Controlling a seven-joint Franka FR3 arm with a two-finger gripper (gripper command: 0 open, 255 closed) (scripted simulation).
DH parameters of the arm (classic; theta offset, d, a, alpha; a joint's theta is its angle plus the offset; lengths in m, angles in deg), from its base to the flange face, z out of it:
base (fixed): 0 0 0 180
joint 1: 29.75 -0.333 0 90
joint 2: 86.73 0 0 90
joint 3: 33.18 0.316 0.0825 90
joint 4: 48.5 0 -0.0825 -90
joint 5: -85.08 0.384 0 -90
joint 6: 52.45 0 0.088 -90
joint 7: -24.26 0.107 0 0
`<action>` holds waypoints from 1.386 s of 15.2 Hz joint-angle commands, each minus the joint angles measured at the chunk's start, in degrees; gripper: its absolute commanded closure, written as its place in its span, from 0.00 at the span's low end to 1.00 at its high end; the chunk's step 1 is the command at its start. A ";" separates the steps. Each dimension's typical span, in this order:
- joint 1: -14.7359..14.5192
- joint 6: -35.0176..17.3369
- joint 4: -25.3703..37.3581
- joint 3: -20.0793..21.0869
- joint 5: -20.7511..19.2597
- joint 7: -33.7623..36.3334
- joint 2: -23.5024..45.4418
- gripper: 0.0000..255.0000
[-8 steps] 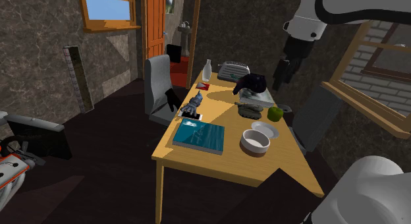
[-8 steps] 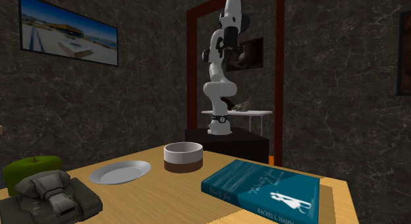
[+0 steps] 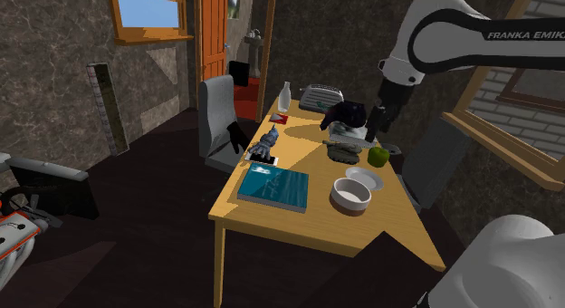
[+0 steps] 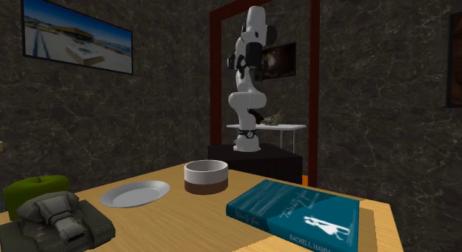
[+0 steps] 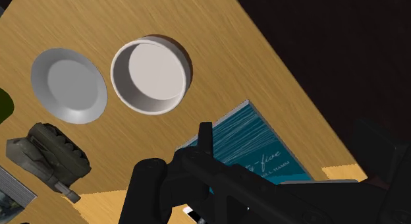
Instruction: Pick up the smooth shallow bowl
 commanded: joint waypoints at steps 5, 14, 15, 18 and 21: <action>1.13 -11.66 -6.46 -3.89 -1.35 -2.03 5.38 0.00; 2.10 -29.69 -10.47 -10.23 -1.54 -6.40 19.94 0.00; 2.09 -31.69 -10.51 -10.93 -1.21 -7.08 21.98 0.00; 1.88 -37.55 -10.16 -12.94 0.53 -9.58 28.53 0.00; 1.58 -43.04 -9.07 -14.59 3.83 -13.05 35.64 0.00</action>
